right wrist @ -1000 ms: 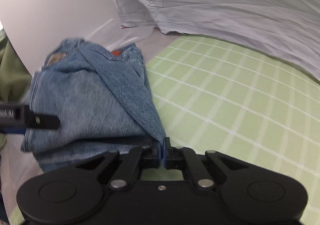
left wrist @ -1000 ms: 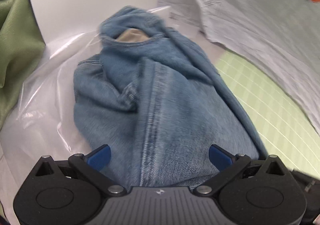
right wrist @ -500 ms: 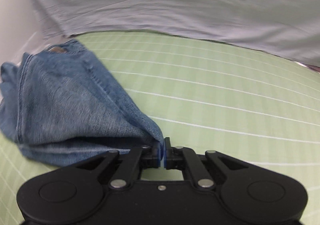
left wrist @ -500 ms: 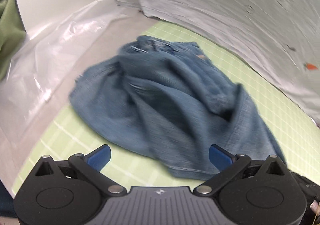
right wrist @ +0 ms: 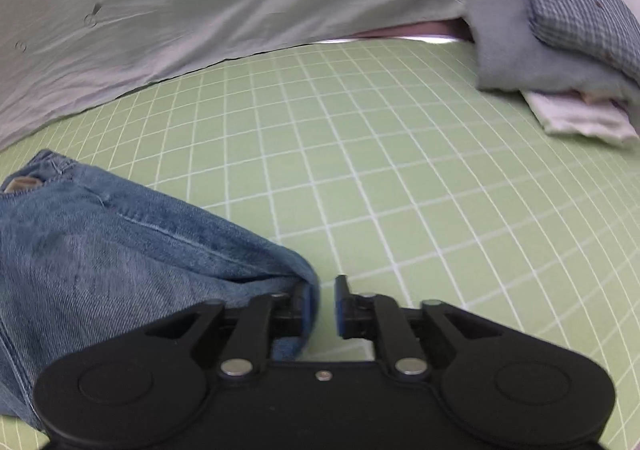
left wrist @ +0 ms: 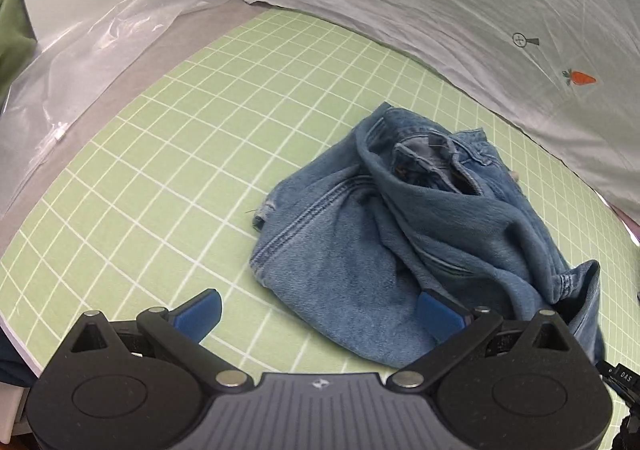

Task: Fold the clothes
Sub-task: 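Pull the jeans onto the open mat with the right gripper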

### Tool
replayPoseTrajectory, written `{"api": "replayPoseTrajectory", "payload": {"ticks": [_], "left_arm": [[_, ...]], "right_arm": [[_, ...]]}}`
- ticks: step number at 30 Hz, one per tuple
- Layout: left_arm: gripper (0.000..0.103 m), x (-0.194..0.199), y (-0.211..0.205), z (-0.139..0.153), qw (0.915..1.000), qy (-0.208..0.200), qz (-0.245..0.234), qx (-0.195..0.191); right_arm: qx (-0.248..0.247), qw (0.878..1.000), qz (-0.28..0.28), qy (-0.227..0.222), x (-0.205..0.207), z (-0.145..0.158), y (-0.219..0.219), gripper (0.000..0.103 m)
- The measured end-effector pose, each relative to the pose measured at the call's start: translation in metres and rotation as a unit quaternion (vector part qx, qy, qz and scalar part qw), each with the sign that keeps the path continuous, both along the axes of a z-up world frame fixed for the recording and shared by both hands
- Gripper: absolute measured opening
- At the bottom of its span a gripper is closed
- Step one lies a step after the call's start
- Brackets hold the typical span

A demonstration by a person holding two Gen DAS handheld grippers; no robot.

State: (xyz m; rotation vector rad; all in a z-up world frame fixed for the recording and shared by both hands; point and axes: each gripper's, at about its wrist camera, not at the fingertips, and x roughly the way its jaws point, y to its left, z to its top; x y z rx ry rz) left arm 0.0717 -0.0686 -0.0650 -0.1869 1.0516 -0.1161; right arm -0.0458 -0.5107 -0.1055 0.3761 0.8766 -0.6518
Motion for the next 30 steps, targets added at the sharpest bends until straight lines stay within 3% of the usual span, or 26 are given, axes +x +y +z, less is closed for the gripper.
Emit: {"api": "replayPoseTrajectory", "payload": {"ticks": [5,10,13,14,16,18,23,25,28,30], "left_arm": [[0.103,0.01,-0.006,0.003,1.0,-0.005,0.004,-0.007],[0.103,0.033,-0.008,0.006,0.9994,-0.012,0.012,-0.031],[0.103,0.049,-0.011,0.002,0.9992,-0.01,0.02,-0.032],[0.103,0.055,-0.012,0.001,0.9992,-0.009,0.022,-0.033],[0.103,0.066,-0.016,-0.002,0.9992,-0.008,0.024,-0.03],[0.103,0.079,-0.021,-0.006,0.9994,-0.005,0.024,-0.023],[0.103,0.108,-0.032,-0.021,0.9994,0.016,0.027,0.015],[0.103,0.114,-0.036,-0.026,0.9991,0.025,0.026,0.022],[0.103,0.117,-0.04,-0.033,0.9985,0.039,0.028,0.028],[0.103,0.115,-0.042,-0.034,0.9984,0.042,0.025,0.027]], "right_arm": [[0.084,0.995,-0.022,-0.044,-0.014,-0.004,-0.001,0.067],[0.109,0.994,0.002,-0.031,-0.005,-0.016,0.013,0.068],[0.105,0.994,0.013,-0.02,0.004,-0.021,0.016,0.063],[0.094,0.995,0.017,-0.012,0.007,-0.021,0.018,0.056],[0.067,0.997,0.036,0.004,0.018,-0.022,0.019,0.04],[0.044,0.998,0.051,0.016,0.027,-0.021,0.017,0.005],[0.013,0.999,0.044,0.006,0.063,-0.009,-0.025,0.003],[-0.051,0.998,0.044,-0.007,0.095,0.011,-0.046,0.003],[-0.123,0.99,0.023,-0.069,0.14,0.053,-0.076,0.004],[-0.127,0.988,0.009,-0.09,0.161,0.071,-0.089,0.015]]}}
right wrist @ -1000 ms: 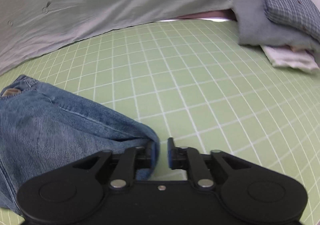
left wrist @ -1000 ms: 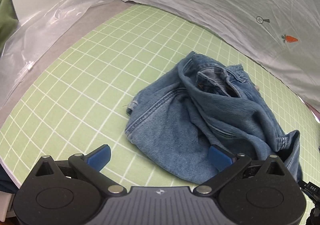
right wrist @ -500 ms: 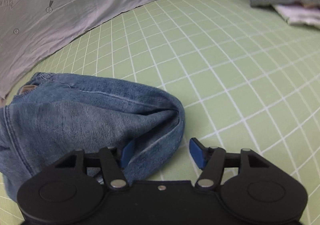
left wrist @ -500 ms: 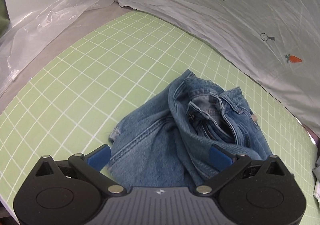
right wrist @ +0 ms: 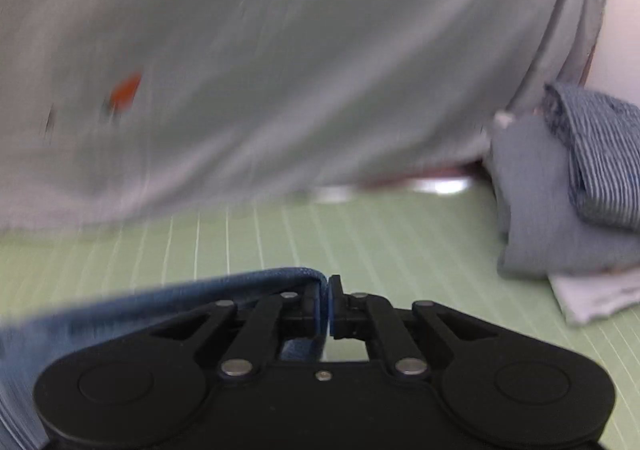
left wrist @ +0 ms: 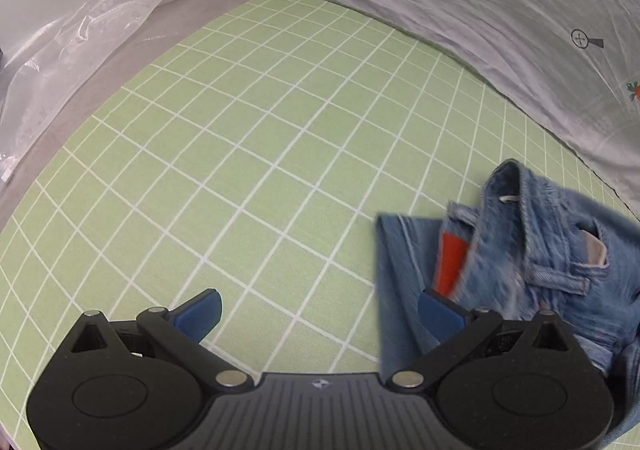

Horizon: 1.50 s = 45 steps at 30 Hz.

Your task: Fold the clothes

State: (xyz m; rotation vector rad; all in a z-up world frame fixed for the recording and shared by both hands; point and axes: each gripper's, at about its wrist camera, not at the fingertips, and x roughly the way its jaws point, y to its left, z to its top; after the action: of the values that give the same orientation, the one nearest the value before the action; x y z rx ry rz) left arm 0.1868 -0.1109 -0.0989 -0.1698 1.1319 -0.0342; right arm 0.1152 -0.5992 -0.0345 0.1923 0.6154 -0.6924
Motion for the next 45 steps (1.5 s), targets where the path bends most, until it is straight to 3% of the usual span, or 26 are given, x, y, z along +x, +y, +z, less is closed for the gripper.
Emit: {"api": "replayPoseTrajectory", "payload": {"ticks": [3,6,13,18,26,32,34,38,42,45], "left_arm": [[0.103,-0.005,-0.004,-0.004,0.9999,0.01,-0.004,-0.001],[0.103,-0.012,-0.006,-0.005,0.9998,0.016,-0.005,-0.004],[0.103,-0.034,-0.013,0.007,0.9992,0.008,-0.038,-0.006],[0.103,-0.053,-0.014,0.012,0.9982,0.004,-0.059,-0.007],[0.103,-0.058,-0.007,0.015,0.9987,0.001,-0.051,-0.006],[0.103,-0.044,-0.01,0.019,0.9988,-0.004,-0.041,-0.025],[0.103,-0.039,-0.018,0.02,0.9981,-0.007,-0.053,-0.03],[0.102,-0.023,-0.037,0.021,0.9959,-0.02,-0.078,-0.041],[0.089,-0.001,-0.056,0.008,0.9926,-0.004,-0.104,-0.063],[0.072,0.012,-0.072,-0.008,0.9894,0.026,-0.127,-0.066]], "right_arm": [[0.011,1.0,-0.011,-0.003,0.004,0.001,0.0,0.042],[0.027,0.999,-0.018,0.014,-0.013,-0.016,0.013,0.05],[0.155,0.987,-0.041,0.03,-0.083,-0.056,0.054,0.058],[0.24,0.97,-0.02,0.018,-0.11,-0.069,0.089,0.075],[0.301,0.953,-0.021,0.004,-0.105,-0.076,0.106,0.078],[0.3,0.954,-0.003,-0.014,-0.103,-0.067,0.107,0.083],[0.285,0.958,0.003,0.022,-0.093,-0.073,0.11,0.083],[0.283,0.959,0.012,0.023,-0.091,-0.078,0.109,0.076],[0.272,0.961,0.032,0.026,-0.093,-0.076,0.107,0.053],[0.245,0.966,0.068,0.036,-0.093,-0.07,0.11,0.033]]}}
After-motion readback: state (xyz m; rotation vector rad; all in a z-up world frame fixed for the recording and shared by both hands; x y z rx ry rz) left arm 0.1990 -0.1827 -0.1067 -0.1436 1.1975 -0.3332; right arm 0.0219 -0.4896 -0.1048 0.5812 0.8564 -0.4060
